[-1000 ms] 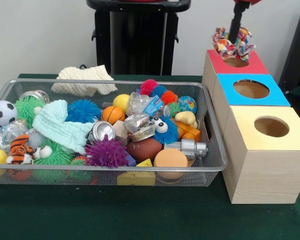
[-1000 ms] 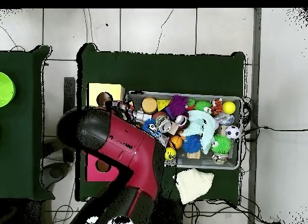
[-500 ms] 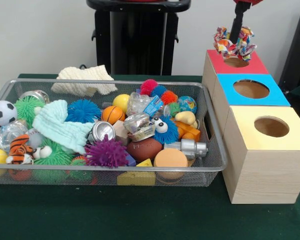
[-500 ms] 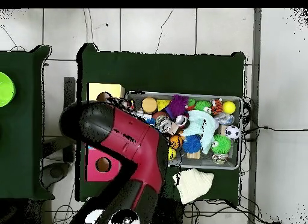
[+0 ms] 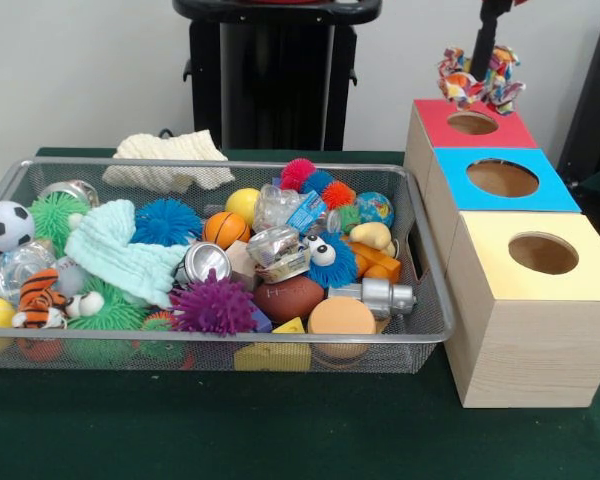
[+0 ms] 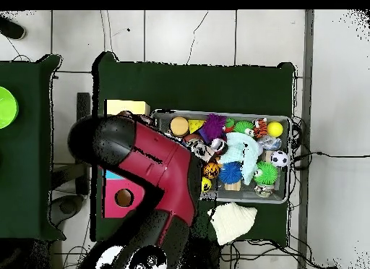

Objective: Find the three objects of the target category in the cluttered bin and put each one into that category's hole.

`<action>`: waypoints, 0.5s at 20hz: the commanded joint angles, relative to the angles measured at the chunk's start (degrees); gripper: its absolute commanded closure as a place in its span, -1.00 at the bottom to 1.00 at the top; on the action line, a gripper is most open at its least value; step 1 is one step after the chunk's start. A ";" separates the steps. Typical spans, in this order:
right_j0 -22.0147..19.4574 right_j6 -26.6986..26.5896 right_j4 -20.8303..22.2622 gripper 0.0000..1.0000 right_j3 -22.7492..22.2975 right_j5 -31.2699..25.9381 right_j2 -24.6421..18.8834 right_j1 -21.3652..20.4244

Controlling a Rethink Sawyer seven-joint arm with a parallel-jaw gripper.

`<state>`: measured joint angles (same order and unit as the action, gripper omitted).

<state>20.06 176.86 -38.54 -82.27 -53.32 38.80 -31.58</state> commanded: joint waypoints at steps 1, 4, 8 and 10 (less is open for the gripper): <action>0.56 24.65 -0.79 1.00 7.68 -7.73 -0.64 6.41; 0.25 24.52 -0.77 1.00 8.50 -7.55 -0.12 6.84; -1.18 21.77 0.24 1.00 9.08 -7.52 0.02 5.95; -2.24 20.77 1.09 1.00 10.56 -8.93 0.49 5.66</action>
<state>20.44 183.36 -38.55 -75.45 -54.73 40.55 -27.95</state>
